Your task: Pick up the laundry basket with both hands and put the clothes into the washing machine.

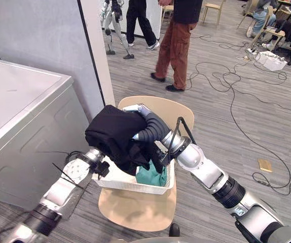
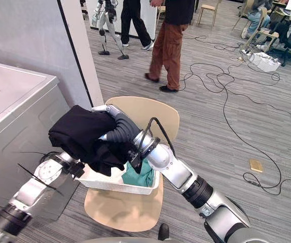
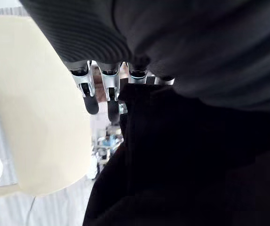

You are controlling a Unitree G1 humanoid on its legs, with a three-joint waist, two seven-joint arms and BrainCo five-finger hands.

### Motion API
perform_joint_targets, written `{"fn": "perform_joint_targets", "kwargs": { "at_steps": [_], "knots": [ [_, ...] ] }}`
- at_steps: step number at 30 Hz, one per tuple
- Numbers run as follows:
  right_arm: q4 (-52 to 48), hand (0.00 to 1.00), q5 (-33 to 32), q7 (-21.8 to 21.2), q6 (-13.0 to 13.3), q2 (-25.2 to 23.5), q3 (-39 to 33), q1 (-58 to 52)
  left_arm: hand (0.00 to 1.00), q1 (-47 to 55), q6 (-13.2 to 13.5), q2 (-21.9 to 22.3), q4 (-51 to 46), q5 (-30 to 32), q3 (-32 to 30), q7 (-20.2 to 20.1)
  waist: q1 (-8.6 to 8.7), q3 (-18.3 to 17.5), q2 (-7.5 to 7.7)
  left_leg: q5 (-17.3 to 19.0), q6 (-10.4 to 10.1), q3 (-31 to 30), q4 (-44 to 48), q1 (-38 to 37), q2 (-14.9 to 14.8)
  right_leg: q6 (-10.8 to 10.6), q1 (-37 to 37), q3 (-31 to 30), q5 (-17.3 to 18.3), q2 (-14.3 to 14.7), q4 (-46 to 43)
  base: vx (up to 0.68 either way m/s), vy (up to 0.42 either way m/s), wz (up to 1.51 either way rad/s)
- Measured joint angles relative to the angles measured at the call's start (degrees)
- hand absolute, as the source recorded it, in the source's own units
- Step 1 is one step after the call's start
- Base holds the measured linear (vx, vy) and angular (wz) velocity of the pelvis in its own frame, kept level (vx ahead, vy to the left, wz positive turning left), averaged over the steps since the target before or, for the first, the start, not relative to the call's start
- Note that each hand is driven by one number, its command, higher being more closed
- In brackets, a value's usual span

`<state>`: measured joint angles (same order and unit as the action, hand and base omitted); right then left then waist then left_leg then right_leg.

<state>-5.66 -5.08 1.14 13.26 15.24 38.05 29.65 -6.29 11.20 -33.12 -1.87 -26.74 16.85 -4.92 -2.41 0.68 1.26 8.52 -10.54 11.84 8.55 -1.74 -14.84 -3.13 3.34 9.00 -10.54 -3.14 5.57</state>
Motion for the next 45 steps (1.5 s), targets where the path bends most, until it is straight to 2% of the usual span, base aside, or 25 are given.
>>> {"fn": "perform_joint_targets", "kwargs": {
  "at_steps": [5, 6, 12, 19, 29, 32, 38, 42, 45],
  "knots": [
    [2.3, 1.00, 0.2, 0.4, -0.1, -1.3, -1.5, -0.1, 1.00, 0.0, 0.4, 6.6, 0.2, 6.4, -3.6, 4.5, -0.06, 0.0, -0.26, 0.0, 0.0, -0.2, -0.4, 0.0, 0.0, 0.0, 0.0, 0.1, 0.0, 0.0, 0.0, 0.00, 0.000, 0.00],
    [2.6, 0.00, 0.6, 0.4, -0.1, -1.4, -1.6, -0.4, 1.00, 0.0, 0.5, 8.2, 0.2, 8.4, -4.7, 5.9, -0.05, 0.0, -0.32, 0.0, 0.0, -0.2, -0.5, 0.0, 0.0, 0.0, 0.0, 0.1, 0.0, 0.0, 0.0, 0.00, 0.000, 0.00],
    [3.5, 0.00, 1.2, 0.0, -0.3, -2.6, -0.9, -2.6, 1.00, 0.0, 0.5, 14.0, -0.1, 14.4, -9.0, 10.7, -0.02, 0.0, -0.37, -0.1, -0.1, 0.2, -0.5, -0.4, 0.0, 0.0, 0.0, 0.0, 0.0, 0.1, 0.0, 0.00, 0.000, -0.01],
    [5.0, 0.00, 1.2, -0.4, -1.2, -3.8, -0.3, -3.2, 1.00, -0.1, 0.5, 17.8, -0.9, 18.5, -12.5, 12.9, -0.01, 0.0, -0.38, 0.0, -0.1, 0.7, -0.6, -0.9, 0.0, 0.0, 0.0, -0.6, 0.0, 0.1, 0.0, 0.00, -0.001, -0.03],
    [5.0, 0.00, 1.4, -0.4, -1.3, -6.3, -1.5, -5.3, 1.00, 0.0, 0.4, 21.0, -2.3, 19.1, -15.5, 15.1, 0.09, 0.1, -0.46, 0.0, -0.1, 1.2, -0.6, -1.0, 0.0, 0.0, 0.4, -1.3, 0.0, 0.2, 0.0, 0.00, -0.001, -0.02],
    [5.0, 0.00, 3.6, -0.3, -1.3, -7.0, -2.7, -5.4, 1.00, 0.0, 0.4, 22.4, -2.6, 19.1, -17.6, 15.4, 0.11, 0.1, -0.47, 0.0, -0.1, 1.3, -0.6, -1.1, 0.0, 0.0, 0.5, -1.4, 0.0, 0.2, 0.0, 0.00, 0.000, 0.00],
    [4.8, 0.00, 5.2, 0.2, -1.4, -8.8, -10.4, -9.6, 1.00, 0.1, 0.4, 24.0, -3.4, 19.8, -23.2, 17.9, 0.08, 0.1, -0.54, 0.0, -0.1, 1.9, -0.8, -1.1, 0.0, 0.0, 0.5, -1.8, 0.0, 0.3, 0.0, -0.02, -0.002, -0.03],
    [3.1, 0.00, 5.2, 1.6, -1.5, -8.6, -19.5, -14.1, 1.00, 1.2, 0.3, 25.4, -7.8, 21.0, -28.8, 19.9, 0.05, 0.0, -0.83, 0.0, -0.1, 2.5, -1.0, -1.9, 0.0, 0.0, 0.5, -2.4, 0.0, 0.4, 0.0, 0.00, -0.005, -0.07],
    [-1.9, 0.00, 5.1, 3.7, -2.3, -8.9, -28.5, -19.1, 1.00, 3.9, 0.3, 26.6, -10.5, 22.7, -32.7, 21.1, 0.12, -0.3, -1.84, 0.1, -0.1, 2.7, -1.6, -2.1, 0.1, 0.0, 0.5, -2.8, 0.0, 0.5, 0.0, -0.01, -0.003, -0.06]
  ]
}}
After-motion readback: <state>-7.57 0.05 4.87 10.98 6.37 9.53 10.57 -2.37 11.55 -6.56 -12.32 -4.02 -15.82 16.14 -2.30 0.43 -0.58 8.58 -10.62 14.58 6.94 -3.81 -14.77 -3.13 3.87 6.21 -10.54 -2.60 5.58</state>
